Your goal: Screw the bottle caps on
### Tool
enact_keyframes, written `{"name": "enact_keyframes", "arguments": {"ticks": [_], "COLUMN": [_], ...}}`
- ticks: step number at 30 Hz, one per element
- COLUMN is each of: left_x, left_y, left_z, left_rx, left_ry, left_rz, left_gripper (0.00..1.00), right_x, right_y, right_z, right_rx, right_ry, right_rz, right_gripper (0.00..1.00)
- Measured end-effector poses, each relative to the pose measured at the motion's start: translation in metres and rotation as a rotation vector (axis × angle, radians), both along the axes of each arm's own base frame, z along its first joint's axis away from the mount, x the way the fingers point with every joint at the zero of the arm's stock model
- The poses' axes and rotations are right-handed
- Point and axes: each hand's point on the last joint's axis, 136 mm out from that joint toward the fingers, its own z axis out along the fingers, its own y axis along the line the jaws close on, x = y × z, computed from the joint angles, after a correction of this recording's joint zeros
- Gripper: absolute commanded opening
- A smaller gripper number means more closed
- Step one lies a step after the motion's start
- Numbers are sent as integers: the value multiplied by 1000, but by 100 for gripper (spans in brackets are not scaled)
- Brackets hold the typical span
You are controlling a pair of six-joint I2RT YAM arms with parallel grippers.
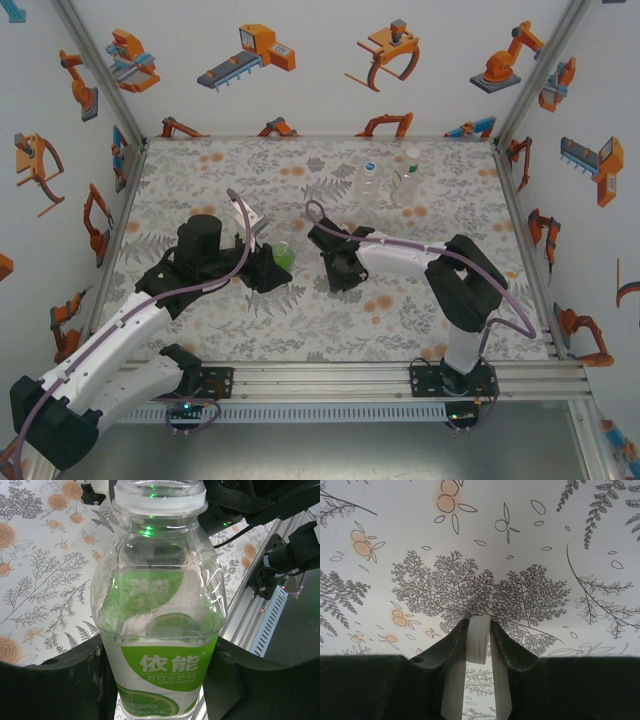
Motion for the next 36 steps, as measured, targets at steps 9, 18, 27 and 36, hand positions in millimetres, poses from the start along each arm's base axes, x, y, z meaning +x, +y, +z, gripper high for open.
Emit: {"name": "enact_keyframes", "arguments": {"ticks": [9, 18, 27, 36], "left_x": [0, 0, 0, 1], "left_y": [0, 0, 0, -1], "left_z": [0, 0, -1, -3], "left_rx": [0, 0, 2, 4], "left_ry": [1, 0, 4, 12], "left_rz": [0, 0, 0, 1], "left_gripper": [5, 5, 5, 5], "right_x": [-1, 2, -3, 25], "right_y": [6, -19, -47, -44], "right_z": [2, 2, 3, 5], "right_rx": [149, 410, 394, 263], "right_ry": [13, 85, 90, 76], "right_rz": [-40, -239, -318, -310], "right_gripper": [22, 33, 41, 49]}}
